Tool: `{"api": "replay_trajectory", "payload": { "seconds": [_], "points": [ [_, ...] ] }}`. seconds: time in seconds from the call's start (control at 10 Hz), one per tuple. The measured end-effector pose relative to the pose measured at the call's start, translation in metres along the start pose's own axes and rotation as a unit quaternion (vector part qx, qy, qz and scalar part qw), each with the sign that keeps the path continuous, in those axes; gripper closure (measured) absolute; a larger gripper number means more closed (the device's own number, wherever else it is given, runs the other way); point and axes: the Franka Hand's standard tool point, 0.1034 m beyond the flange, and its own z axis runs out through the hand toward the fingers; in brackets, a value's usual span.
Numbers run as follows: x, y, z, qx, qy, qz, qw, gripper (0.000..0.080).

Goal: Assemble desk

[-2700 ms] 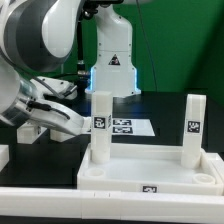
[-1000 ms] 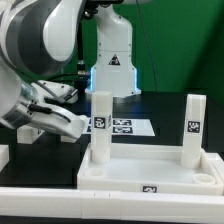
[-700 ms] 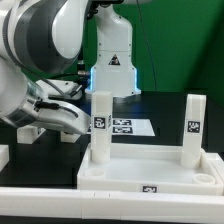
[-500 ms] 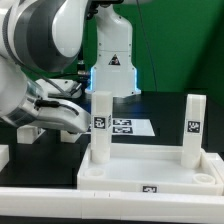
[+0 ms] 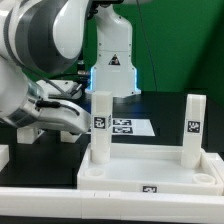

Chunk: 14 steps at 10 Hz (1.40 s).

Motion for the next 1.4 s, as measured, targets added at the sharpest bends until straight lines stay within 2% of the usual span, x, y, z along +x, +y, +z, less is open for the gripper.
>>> {"api": "replay_trajectory", "payload": {
  "seconds": [0.2, 1.4],
  "points": [
    [-0.004, -0.003, 0.008, -0.001, -0.005, -0.001, 1.0, 0.0151],
    [-0.005, 0.004, 0.016, 0.001, -0.01, 0.014, 1.0, 0.0151]
  ]
}}
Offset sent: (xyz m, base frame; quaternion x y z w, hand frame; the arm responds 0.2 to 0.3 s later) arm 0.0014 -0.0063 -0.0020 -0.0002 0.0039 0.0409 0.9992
